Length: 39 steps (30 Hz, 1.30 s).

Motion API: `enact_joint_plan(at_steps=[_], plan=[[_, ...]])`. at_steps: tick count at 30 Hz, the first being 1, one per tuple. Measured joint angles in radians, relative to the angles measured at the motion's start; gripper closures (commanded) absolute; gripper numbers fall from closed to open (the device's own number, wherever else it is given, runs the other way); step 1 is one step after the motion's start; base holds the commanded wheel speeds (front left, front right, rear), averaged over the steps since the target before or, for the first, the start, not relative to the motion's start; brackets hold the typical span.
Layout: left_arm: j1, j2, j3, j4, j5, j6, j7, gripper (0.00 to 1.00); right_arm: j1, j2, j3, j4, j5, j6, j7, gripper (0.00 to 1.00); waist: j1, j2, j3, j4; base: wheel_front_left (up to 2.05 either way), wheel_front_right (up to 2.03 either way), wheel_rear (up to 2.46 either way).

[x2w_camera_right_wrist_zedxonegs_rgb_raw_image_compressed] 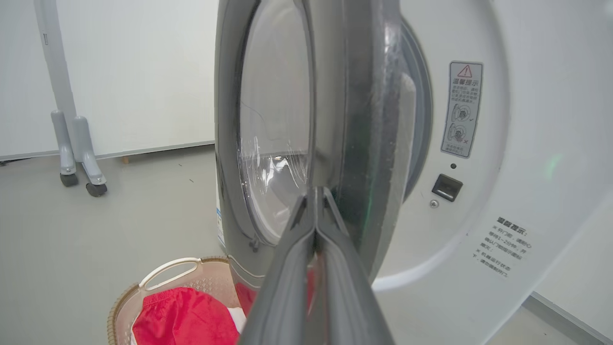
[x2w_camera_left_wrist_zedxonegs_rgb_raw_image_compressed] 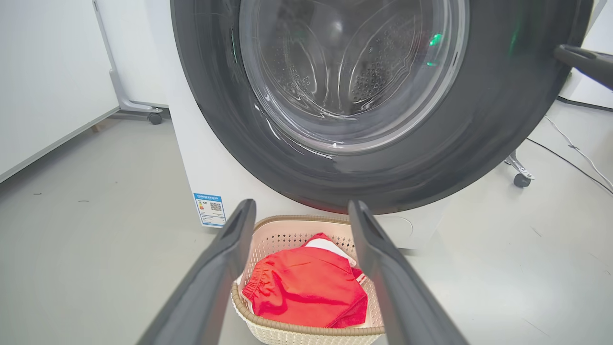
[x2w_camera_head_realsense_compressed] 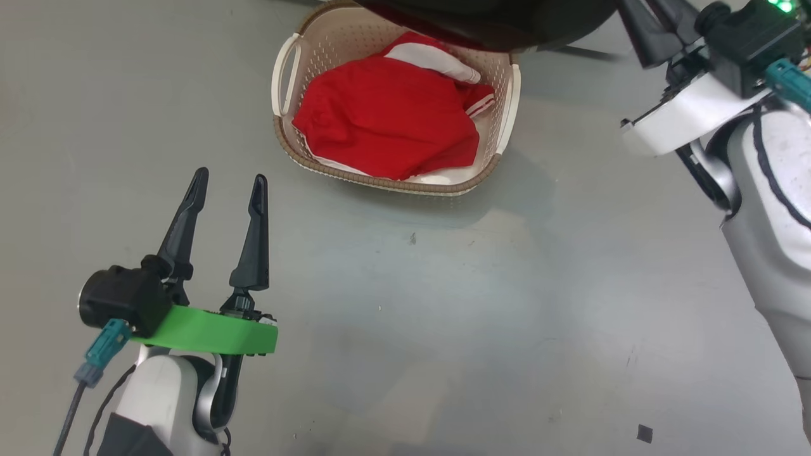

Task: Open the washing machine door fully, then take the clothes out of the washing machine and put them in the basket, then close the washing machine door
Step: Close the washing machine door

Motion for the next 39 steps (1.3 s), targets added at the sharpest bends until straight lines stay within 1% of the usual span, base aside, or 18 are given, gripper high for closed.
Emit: enact_joint_plan(at_steps=[2, 8, 12, 16, 20, 25, 39], plan=[[-0.008, -0.001, -0.002, -0.003, 0.000, -0.003, 0.000, 0.00, -0.023, -0.001, -0.013, 0.010, 0.022, 0.000, 0.003, 1.00, 0.0000, 0.0000, 0.016, 0.001, 0.00, 0.00, 0.00], [-0.035, -0.007, -0.011, -0.006, 0.000, -0.004, 0.000, 0.00, -0.098, -0.034, -0.019, 0.040, 0.024, 0.000, 0.012, 1.00, 0.0000, 0.0000, 0.064, 0.008, 0.00, 0.00, 0.00], [-0.045, -0.008, -0.030, -0.004, 0.000, -0.008, 0.000, 0.00, -0.152, -0.051, -0.001, 0.053, 0.022, 0.000, 0.030, 1.00, 0.0000, 0.0000, 0.095, 0.013, 0.00, 0.00, 0.00], [-0.064, -0.010, -0.031, -0.006, 0.000, -0.011, 0.000, 0.00, -0.207, -0.053, 0.011, 0.066, 0.022, 0.000, 0.032, 1.00, 0.0000, 0.0000, 0.125, 0.017, 0.00, 0.00, 0.00], [-0.079, -0.011, -0.029, -0.007, 0.000, -0.011, 0.000, 0.00, -0.269, -0.052, -0.011, 0.087, 0.035, 0.000, 0.032, 1.00, 0.0001, 0.0000, 0.153, 0.020, 0.00, 0.00, 0.00], [-0.098, -0.013, -0.034, -0.007, -0.015, -0.011, 0.000, 0.00, -0.346, -0.082, -0.021, 0.126, 0.034, 0.000, 0.033, 1.00, 0.0001, 0.0000, 0.187, 0.025, 0.00, 0.00, 0.00], [-0.114, -0.015, -0.043, -0.003, -0.048, -0.007, 0.000, 0.00, -0.457, -0.107, 0.019, 0.213, 0.021, 0.002, 0.041, 1.00, 0.0001, 0.0000, 0.217, 0.048, 0.00, 0.00, 0.00]])
